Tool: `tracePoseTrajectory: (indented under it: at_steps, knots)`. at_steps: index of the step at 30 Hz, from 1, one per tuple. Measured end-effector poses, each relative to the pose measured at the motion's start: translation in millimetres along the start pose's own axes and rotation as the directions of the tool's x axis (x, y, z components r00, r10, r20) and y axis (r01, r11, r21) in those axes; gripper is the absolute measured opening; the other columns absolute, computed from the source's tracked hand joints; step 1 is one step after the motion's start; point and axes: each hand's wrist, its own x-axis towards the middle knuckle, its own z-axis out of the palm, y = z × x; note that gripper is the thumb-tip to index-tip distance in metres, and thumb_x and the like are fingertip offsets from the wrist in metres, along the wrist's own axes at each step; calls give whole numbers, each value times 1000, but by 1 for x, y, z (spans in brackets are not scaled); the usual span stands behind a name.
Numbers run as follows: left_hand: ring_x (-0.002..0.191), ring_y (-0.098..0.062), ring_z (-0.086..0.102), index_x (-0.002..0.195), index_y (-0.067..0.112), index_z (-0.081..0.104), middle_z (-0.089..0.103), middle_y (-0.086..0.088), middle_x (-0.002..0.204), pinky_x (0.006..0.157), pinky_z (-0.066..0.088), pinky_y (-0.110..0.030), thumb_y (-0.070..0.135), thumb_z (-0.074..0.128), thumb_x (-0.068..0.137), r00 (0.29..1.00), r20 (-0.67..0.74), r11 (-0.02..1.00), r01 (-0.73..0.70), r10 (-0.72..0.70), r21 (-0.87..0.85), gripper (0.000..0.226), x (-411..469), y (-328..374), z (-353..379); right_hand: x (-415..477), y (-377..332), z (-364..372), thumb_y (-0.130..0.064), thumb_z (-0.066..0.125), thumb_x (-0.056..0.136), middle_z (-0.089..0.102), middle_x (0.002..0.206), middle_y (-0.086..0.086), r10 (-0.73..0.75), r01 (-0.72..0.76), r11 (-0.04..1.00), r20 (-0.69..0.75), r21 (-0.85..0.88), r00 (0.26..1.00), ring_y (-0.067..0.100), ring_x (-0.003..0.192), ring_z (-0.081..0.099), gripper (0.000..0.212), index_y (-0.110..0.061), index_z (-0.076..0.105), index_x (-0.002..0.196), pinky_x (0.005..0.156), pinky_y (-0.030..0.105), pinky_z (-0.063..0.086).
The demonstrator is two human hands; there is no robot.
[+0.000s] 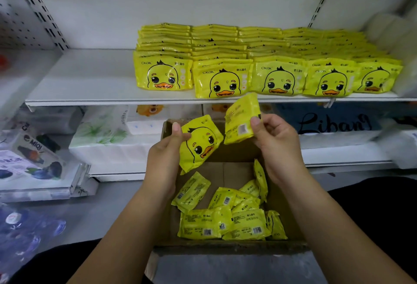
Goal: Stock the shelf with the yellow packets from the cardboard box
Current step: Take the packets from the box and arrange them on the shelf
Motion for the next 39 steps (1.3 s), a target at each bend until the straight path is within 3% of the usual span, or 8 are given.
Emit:
tracePoseTrajectory:
  at_steps: [5, 9, 13, 18, 21, 24, 31, 39]
  knots:
    - [110, -30, 73, 123, 7, 70, 75, -17, 116, 100, 54, -48, 74, 57, 79, 977, 213, 978, 67, -24, -199, 81, -10, 3, 8, -23, 29, 32, -9, 71, 90, 67, 130, -9, -162, 265, 921, 338, -285, 927, 4, 127, 57, 6, -8, 74, 85, 108, 32, 46]
    - [84, -14, 76, 99, 14, 77, 80, -5, 93, 68, 58, -26, 44, 61, 97, 986, 169, 976, 40, -4, -212, 34, -11, 5, 6, -37, 43, 38, -12, 75, 88, 63, 135, -8, -181, 350, 875, 444, -335, 877, 1, 137, 45, 23, -14, 77, 110, 116, 28, 36]
    - [75, -21, 75, 102, 10, 76, 80, -10, 90, 55, 54, -25, 30, 59, 103, 997, 62, 987, 51, -43, -150, 26, -5, 4, 0, -42, 32, 31, -11, 74, 88, 68, 129, -5, -75, 197, 954, 458, -225, 886, 3, 128, 56, 26, -13, 74, 114, 109, 24, 43]
    - [89, -25, 76, 95, 13, 75, 80, -10, 96, 86, 58, -41, 28, 52, 107, 999, 39, 985, 35, -29, -167, 29, 1, 6, -7, -9, 23, 17, -23, 75, 89, 74, 98, 6, 52, -49, 968, 6, -247, 999, 20, 91, 70, 20, -9, 70, 103, 85, 35, 59]
    - [92, -23, 77, 102, 11, 74, 80, -8, 99, 97, 56, -49, 28, 49, 108, 999, 47, 979, 33, -24, -203, 30, 1, 9, -6, -1, 21, 30, -35, 73, 88, 72, 106, 18, 520, -522, 853, 102, -2, 848, 25, 92, 71, 41, -3, 63, 111, 84, 41, 61]
    - [106, -34, 73, 110, 7, 73, 78, -14, 108, 103, 52, -58, 30, 49, 108, 997, 76, 979, 19, -4, -202, 33, 2, 13, -8, 2, 24, 52, -32, 72, 89, 73, 113, 16, 586, -620, 774, 227, 127, 778, 31, 109, 69, 36, -6, 63, 112, 82, 41, 59]
    - [97, -25, 76, 91, 21, 79, 80, -2, 93, 88, 58, -39, 41, 61, 101, 992, -90, 991, -95, 86, -98, 29, 20, 26, -29, 35, 12, 93, -15, 68, 93, 72, 119, 10, 379, -415, 899, 228, 139, 897, 23, 105, 71, 27, -10, 60, 119, 87, 48, 59]
    - [102, -29, 69, 96, 27, 70, 70, -6, 100, 95, 57, -44, 22, 71, 95, 773, -633, 988, -127, 44, -86, 5, 64, 36, -77, 113, -36, 140, -13, 78, 85, 75, 102, 2, -113, 286, 865, 395, -412, 912, 21, 96, 72, 27, -22, 62, 106, 89, 46, 57]
